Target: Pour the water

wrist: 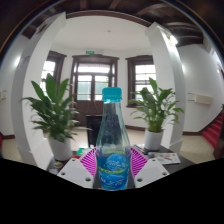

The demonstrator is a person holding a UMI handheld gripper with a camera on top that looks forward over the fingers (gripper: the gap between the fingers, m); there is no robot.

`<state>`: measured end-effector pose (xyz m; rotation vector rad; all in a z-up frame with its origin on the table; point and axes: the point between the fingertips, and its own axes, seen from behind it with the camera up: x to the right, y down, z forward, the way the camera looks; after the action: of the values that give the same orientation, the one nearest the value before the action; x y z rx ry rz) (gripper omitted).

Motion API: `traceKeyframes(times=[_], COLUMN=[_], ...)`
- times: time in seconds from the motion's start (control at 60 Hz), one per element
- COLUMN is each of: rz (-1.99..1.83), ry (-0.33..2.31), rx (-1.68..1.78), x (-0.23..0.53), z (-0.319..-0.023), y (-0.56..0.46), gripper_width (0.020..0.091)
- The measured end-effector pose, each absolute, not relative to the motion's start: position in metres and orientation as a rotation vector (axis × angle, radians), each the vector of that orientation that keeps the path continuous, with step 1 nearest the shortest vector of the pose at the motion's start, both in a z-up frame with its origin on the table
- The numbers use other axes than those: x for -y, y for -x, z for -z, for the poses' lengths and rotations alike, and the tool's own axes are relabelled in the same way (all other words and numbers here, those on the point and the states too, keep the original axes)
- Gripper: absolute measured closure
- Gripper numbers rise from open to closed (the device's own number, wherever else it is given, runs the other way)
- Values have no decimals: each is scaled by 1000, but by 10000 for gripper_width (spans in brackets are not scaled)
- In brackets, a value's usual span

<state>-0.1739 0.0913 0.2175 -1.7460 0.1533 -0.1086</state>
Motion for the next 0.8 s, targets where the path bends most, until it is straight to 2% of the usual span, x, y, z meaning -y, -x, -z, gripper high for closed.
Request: traceKeyframes(times=[0.15,0.3,0.417,0.433,0.5,0.683,0.8], rz=[201,260,229,216,159,128,121], ry=[1787,1851,1862,1861,1863,1815,1814], rx=[-217,-235,-246,-254,-274,-248,-251], x=[-93,-92,-91,-92,-90,-87,-87], z=[-164,-99,-69,-66,-49,-53,-52], y=[102,61,47,46,48,52,53], gripper_width=[696,698,698,674,673,653,572])
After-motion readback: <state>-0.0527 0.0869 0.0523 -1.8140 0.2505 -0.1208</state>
